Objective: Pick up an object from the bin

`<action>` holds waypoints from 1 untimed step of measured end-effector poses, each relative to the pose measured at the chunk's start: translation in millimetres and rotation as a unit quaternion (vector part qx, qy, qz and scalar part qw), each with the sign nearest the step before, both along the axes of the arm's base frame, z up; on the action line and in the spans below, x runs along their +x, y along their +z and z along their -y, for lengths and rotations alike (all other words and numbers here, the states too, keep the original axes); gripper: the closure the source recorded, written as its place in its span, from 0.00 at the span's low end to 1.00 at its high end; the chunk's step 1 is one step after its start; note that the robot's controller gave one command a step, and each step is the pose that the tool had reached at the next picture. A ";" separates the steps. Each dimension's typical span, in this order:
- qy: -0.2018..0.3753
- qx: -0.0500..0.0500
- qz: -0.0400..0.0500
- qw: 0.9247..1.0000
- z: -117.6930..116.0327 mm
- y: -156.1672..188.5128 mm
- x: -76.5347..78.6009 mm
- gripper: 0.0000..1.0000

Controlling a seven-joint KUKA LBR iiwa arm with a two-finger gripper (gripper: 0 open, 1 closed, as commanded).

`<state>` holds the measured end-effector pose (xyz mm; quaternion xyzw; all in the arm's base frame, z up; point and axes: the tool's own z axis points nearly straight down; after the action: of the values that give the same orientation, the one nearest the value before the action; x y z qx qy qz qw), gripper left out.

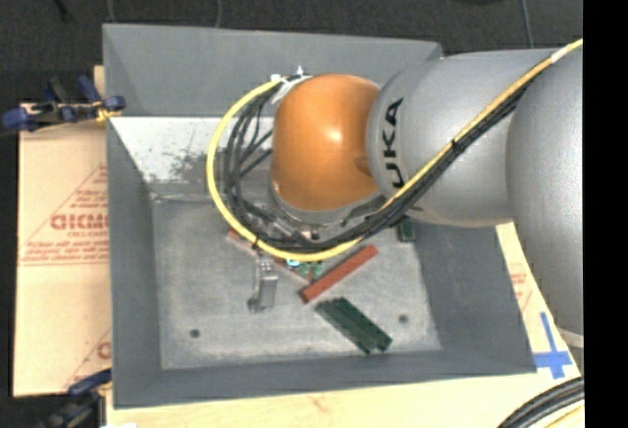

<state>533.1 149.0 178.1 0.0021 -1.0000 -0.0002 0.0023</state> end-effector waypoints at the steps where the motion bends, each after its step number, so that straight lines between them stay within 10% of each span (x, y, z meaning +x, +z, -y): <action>1: -0.054 -0.001 0.003 0.999 80.0 -107.7 26.7 0.00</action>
Offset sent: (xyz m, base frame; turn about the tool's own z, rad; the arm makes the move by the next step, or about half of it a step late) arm 0.0258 -0.0758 -0.1044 0.1021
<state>559.8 69.1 70.5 -0.0520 -0.9986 0.0006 -0.0004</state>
